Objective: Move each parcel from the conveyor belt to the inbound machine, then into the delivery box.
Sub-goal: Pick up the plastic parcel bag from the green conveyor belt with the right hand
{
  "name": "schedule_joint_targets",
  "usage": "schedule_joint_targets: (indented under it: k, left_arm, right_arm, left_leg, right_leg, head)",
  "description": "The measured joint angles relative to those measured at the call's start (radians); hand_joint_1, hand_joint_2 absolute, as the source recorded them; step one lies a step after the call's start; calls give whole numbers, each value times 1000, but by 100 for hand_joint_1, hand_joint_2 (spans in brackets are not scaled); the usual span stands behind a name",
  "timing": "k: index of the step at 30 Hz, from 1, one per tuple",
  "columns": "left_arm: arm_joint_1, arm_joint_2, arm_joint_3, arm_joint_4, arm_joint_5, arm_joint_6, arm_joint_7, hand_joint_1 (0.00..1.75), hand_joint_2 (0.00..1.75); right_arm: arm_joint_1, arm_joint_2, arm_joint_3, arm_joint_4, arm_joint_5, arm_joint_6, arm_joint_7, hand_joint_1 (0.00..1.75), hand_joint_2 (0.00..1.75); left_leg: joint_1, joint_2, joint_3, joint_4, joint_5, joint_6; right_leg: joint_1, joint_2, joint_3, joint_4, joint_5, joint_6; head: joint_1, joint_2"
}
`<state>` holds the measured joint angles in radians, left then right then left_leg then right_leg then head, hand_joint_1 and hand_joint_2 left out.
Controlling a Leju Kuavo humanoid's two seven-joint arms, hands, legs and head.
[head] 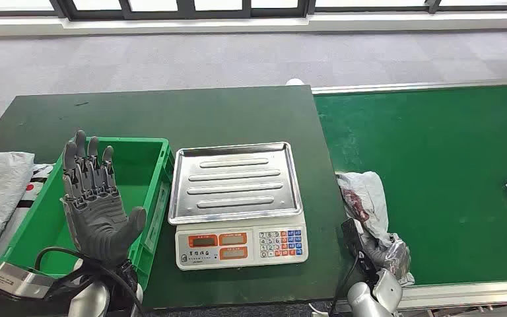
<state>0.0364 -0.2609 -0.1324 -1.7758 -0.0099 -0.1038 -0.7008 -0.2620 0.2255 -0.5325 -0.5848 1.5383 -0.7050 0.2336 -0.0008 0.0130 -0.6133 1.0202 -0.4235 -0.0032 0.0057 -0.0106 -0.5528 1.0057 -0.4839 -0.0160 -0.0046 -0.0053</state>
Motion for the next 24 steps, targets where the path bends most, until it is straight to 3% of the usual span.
schedule_joint_targets:
  k: [3,5,9,12,17,24]
  left_arm:
    - [0,0,0,0,0,-1,0,0,175]
    - [0,0,0,0,1,-3,0,0,175]
    - [0,0,2,2,10,-23,0,0,175]
    - [-1,0,4,9,12,-44,0,0,175]
    - [-4,-1,8,27,18,-73,0,0,175]
    - [-9,-3,13,60,30,-133,0,0,175]
  right_arm:
    - [13,2,0,-31,-14,0,-28,175,175]
    - [50,13,1,-102,-52,1,-90,175,175]
    - [155,60,-2,-421,-209,-1,-373,175,175]
    - [200,80,-4,-694,-301,-3,-499,175,175]
    - [235,91,-6,-1006,-378,-1,-559,175,175]
    - [238,91,-15,-1150,-392,2,-606,175,175]
  left_leg:
    - [0,-1,0,0,0,0]
    - [-1,-4,-2,0,1,1]
    - [-3,-9,-10,0,4,1]
    - [-3,-8,-11,0,3,0]
    - [-4,-6,-11,0,1,0]
    - [-3,-4,-11,0,1,0]
  right_leg:
    - [0,-1,0,0,0,0]
    - [-1,-5,0,0,0,1]
    - [-2,-8,-6,1,1,1]
    - [-3,-7,-9,1,0,1]
    - [-3,-5,-10,1,-1,1]
    - [-3,-3,-11,1,-1,1]
  head:
    - [0,0]
    - [0,0]
    - [0,0]
    - [0,0]
    - [0,0]
    - [0,0]
